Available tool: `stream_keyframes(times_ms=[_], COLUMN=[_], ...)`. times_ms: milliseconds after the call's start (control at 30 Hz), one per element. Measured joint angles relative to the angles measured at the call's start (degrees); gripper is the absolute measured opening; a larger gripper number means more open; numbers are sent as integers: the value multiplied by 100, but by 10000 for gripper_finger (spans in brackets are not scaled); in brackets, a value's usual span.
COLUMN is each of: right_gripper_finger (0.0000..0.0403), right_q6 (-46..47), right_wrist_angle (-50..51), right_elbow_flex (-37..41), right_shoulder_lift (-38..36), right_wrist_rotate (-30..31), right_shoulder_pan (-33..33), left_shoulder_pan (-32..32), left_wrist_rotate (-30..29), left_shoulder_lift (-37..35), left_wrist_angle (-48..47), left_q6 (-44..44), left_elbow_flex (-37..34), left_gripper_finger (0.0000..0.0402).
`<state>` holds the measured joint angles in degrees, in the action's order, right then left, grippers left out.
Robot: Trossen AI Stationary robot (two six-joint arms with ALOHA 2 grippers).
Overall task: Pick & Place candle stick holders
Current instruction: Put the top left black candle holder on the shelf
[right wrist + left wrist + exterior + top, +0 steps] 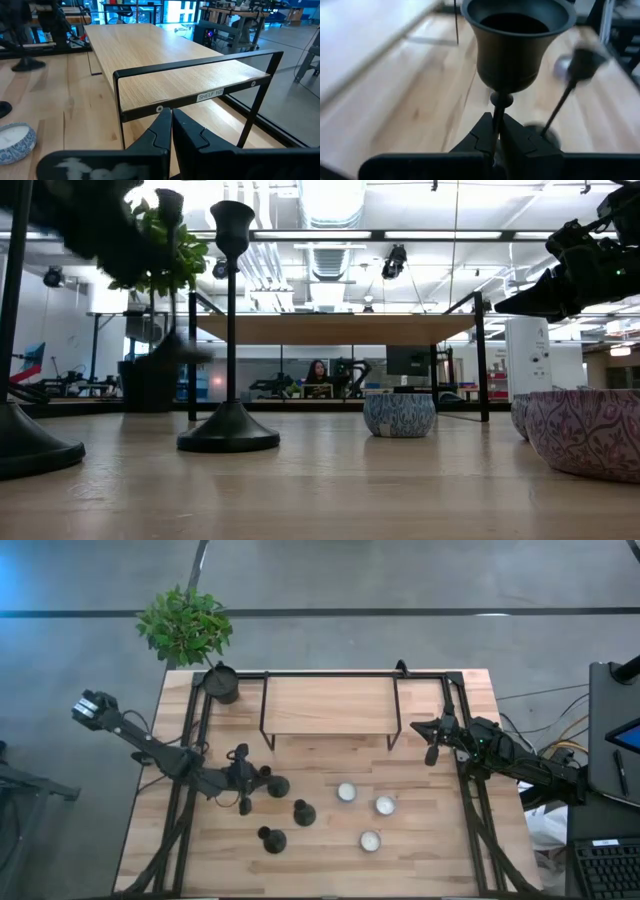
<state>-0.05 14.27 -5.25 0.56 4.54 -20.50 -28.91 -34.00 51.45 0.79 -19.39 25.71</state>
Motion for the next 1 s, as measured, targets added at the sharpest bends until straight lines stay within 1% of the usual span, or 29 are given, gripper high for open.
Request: stream_keyframes(times_ms=[133,200,267,367,467,567,700,800,867,1000], right_gripper_finger=[8,8,8,8,8,8,8,8,8,8], right_q6=[0,0,0,0,0,0,0,0,0,0], right_wrist_angle=[-1,1,0,0,-1,-1,-1,0,1,-1], right_elbow_flex=[-1,-1,-1,1,-1,0,-1,1,0,-1], right_shoulder_lift=[0,0,0,0,0,0,0,0,0,0], right_wrist_rotate=[0,0,0,0,0,0,0,0,0,0], right_shoulder_pan=[1,1,1,0,0,0,-1,-1,1,0], left_shoulder_pan=[228,435,761,1545,2525,3465,4522,5065,5258,5418], left_wrist_rotate=[-1,5,135,686,1364,1810,2528,2957,3008,2977], left_shoulder_lift=[-103,-116,-104,4,149,323,658,982,1208,1577], left_wrist_angle=[-310,-623,-1015,-1414,-1716,-1884,-1893,-1884,-1865,-1602], left_q6=[620,930,1237,1508,1529,1584,1747,1773,1836,2119], left_elbow_flex=[627,1040,1484,2135,2668,3076,3440,3628,3709,3797], left_gripper_finger=[18,18,18,18,18,18,18,18,18,18])
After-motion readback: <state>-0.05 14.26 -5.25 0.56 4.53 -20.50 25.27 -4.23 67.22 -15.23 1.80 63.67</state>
